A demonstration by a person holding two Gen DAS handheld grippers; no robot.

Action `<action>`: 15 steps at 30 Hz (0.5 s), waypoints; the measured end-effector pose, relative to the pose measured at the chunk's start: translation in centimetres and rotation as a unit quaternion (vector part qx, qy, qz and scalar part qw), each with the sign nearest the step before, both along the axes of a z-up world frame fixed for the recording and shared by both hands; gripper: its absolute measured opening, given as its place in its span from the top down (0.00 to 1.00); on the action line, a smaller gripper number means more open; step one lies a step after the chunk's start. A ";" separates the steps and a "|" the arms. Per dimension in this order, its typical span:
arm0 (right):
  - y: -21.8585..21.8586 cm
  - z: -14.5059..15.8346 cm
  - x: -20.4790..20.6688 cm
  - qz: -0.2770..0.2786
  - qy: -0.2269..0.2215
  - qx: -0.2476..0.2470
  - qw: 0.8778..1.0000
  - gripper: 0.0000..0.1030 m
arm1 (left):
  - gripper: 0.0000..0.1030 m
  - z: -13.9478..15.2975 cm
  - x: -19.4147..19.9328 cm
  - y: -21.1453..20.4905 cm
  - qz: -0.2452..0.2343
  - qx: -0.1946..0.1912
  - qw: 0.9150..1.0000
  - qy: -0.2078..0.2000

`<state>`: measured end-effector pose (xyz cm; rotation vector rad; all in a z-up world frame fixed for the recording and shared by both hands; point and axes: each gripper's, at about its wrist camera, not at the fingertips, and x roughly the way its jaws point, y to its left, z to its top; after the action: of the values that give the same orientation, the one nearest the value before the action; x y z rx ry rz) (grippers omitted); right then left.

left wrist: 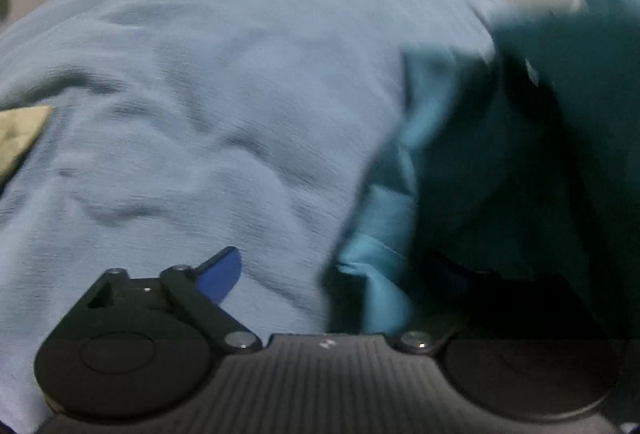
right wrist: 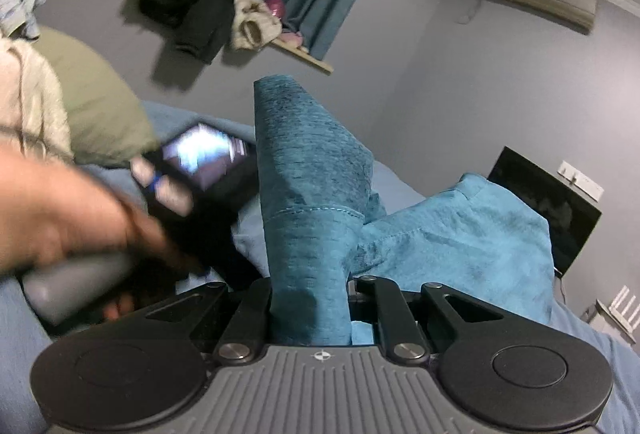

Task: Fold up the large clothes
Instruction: 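Lay the held edge over the shirt body and open the right tool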

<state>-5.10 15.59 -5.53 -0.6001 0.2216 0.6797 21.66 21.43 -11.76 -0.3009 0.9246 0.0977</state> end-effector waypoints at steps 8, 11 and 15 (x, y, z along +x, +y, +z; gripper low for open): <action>0.1 -2.9 -2.7 0.042 0.026 -0.067 0.997 0.88 | 0.07 7.1 -4.9 3.4 0.041 0.034 0.992 -0.111; 0.4 -4.2 -2.9 0.058 0.061 -0.073 0.994 0.87 | 0.07 8.2 -6.0 4.7 0.059 -0.048 0.983 -0.166; -0.6 -4.2 -2.3 0.087 0.132 -0.032 0.987 0.84 | 0.10 7.9 -5.4 4.6 0.005 -0.184 0.963 -0.196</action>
<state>-7.37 14.97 -9.78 -0.5945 0.4439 0.9247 16.23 26.03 -3.85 -0.6452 0.5422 -0.1237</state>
